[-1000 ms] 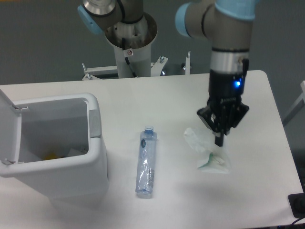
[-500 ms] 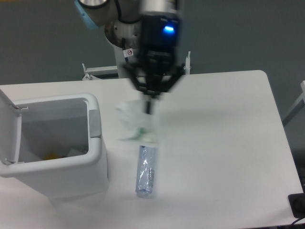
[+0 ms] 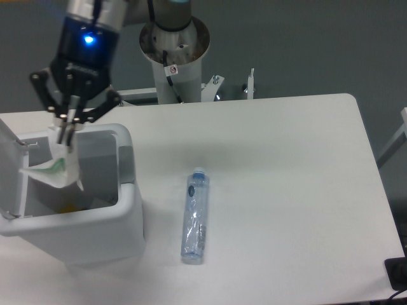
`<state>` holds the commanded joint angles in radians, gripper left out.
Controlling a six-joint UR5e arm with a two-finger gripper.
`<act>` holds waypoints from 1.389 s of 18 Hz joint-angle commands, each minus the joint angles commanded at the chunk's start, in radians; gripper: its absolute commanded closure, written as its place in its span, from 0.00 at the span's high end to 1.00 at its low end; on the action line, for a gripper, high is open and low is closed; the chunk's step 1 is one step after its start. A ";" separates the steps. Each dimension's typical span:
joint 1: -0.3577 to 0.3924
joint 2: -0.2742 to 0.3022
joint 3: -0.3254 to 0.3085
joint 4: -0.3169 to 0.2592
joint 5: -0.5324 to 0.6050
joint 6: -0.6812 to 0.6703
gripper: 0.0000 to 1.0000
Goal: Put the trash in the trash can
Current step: 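Open the gripper to drop the wrapper into the bin, then move the gripper to the clear water bottle and lower it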
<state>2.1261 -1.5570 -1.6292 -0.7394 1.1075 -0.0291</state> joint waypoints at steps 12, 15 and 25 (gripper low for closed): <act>0.213 -0.017 0.040 0.000 -0.006 -0.083 1.00; 0.303 -0.086 0.057 0.002 -0.005 -0.080 1.00; 0.330 -0.411 0.158 -0.054 0.120 0.177 1.00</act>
<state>2.4559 -1.9680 -1.4709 -0.7929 1.2272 0.1483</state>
